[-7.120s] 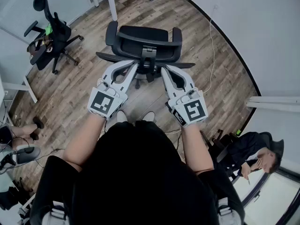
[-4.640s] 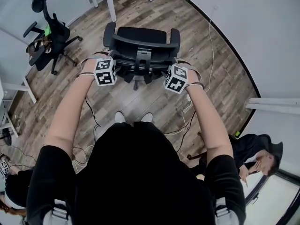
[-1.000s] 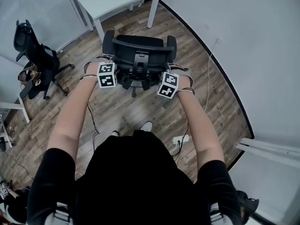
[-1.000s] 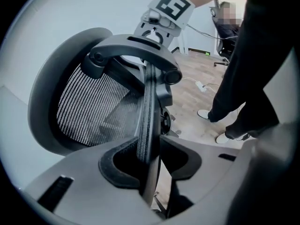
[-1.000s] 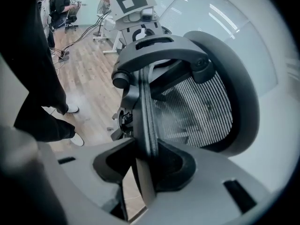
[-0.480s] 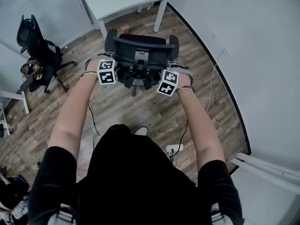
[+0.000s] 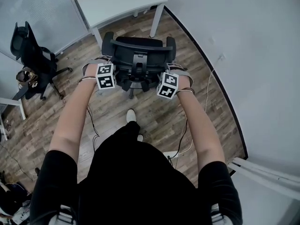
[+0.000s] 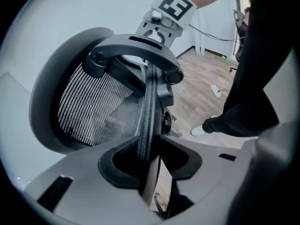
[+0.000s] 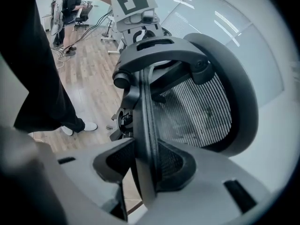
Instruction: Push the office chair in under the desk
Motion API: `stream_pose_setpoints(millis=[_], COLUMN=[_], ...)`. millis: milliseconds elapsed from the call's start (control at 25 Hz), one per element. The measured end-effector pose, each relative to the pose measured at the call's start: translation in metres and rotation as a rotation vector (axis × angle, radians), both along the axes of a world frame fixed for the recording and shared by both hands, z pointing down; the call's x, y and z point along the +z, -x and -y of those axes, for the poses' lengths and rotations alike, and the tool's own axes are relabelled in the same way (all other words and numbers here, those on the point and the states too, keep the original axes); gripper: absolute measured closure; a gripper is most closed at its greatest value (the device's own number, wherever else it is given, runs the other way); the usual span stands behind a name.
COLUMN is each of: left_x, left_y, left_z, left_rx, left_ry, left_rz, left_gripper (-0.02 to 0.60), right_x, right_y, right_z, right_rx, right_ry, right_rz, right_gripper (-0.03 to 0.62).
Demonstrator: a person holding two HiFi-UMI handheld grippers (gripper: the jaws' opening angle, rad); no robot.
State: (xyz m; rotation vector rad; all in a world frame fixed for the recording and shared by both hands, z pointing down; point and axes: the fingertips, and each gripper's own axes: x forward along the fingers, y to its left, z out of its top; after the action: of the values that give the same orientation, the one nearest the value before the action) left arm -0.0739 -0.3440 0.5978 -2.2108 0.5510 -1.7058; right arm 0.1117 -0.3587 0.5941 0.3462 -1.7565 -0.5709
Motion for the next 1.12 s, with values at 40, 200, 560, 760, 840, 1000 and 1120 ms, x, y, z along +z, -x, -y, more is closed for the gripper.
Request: stream_pose_setpoints(millis=[40,200,560,760,840,1000,1120], left_x=[0.000,-0.002,-0.001,-0.002,-0.002,-0.001,0.003], left_y=[-0.001,-0.012,-0.036,-0.050,-0.056,-0.063,-0.066], left_z=[0.006,0.027,0.050,0.058,0.062,0.066,0.069], left_rx=[-0.004,-0.015,-0.024,-0.041,-0.054,-0.074,-0.096], left_ry=[0.000,0.016,0.079,0.068,0.067,0.051,0.034], left_rz=[0.004,-0.001,0.010,-0.003,-0.008,-0.025,-0.028], left_gripper=[0.454,0.456,0.471,0.474,0.474,0.474,0.474], right_x=[0.000,-0.001,0.000,0.000,0.000,0.000,0.002], right_y=[-0.002,-0.011,-0.034,-0.046,-0.051,-0.057,-0.059], right_z=[0.006,0.029,0.066,0.083,0.090,0.101,0.107], right_rx=[-0.004,-0.020,-0.048,-0.070,-0.076,-0.087,-0.112], right_ry=[0.004,0.017,0.039,0.050,0.051,0.037,0.027], right_rz=[-0.001,-0.003,-0.018,-0.024,-0.024,-0.024,-0.025], right_gripper=[0.462,0.462,0.462,0.462,0.461,0.457,0.456])
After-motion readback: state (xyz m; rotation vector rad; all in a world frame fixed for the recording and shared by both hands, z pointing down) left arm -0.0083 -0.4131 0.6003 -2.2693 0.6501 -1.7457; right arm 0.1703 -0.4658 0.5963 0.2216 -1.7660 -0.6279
